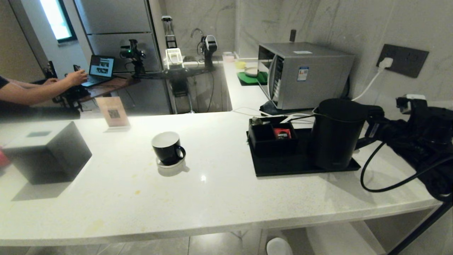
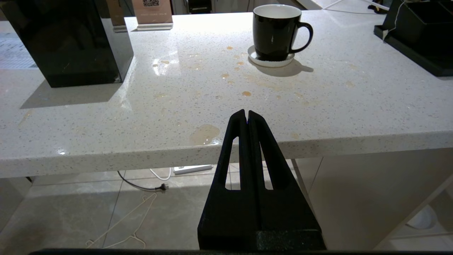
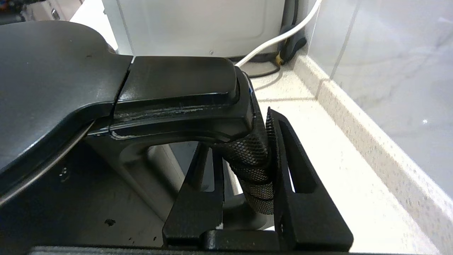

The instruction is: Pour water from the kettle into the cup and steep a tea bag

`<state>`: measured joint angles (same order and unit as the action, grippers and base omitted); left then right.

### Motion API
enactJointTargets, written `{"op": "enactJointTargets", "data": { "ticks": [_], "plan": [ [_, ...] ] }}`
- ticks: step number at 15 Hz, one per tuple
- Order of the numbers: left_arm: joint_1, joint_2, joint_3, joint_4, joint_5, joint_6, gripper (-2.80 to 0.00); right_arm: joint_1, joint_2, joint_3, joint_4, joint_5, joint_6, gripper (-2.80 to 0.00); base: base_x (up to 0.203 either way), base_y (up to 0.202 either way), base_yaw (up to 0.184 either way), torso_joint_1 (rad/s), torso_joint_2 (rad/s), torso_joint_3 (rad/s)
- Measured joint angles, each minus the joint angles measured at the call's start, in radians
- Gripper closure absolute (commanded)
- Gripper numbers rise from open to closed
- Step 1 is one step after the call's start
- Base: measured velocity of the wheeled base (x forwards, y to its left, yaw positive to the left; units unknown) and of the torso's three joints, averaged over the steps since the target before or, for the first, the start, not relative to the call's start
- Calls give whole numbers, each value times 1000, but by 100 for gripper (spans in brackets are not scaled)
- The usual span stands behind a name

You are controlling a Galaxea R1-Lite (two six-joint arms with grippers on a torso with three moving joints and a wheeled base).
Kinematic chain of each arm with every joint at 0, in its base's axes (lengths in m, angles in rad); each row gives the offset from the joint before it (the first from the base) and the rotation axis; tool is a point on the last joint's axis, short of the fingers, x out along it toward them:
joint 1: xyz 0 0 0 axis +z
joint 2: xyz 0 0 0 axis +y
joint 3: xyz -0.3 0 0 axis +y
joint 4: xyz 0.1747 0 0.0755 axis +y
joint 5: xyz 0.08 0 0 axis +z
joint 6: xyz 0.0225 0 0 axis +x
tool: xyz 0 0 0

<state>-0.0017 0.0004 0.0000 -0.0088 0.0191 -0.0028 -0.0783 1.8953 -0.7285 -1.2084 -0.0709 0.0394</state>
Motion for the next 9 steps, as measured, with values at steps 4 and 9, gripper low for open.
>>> {"op": "enactJointTargets", "data": {
  "ticks": [4, 9],
  "plan": [
    [0, 0, 0, 0, 0, 0, 0, 3, -47, 36, 21, 2, 1, 0, 0, 0, 0, 0, 0, 0],
    [0, 0, 0, 0, 0, 0, 0, 7, -69, 41, 30, 3, -1, 0, 0, 0, 0, 0, 0, 0]
  ]
}}
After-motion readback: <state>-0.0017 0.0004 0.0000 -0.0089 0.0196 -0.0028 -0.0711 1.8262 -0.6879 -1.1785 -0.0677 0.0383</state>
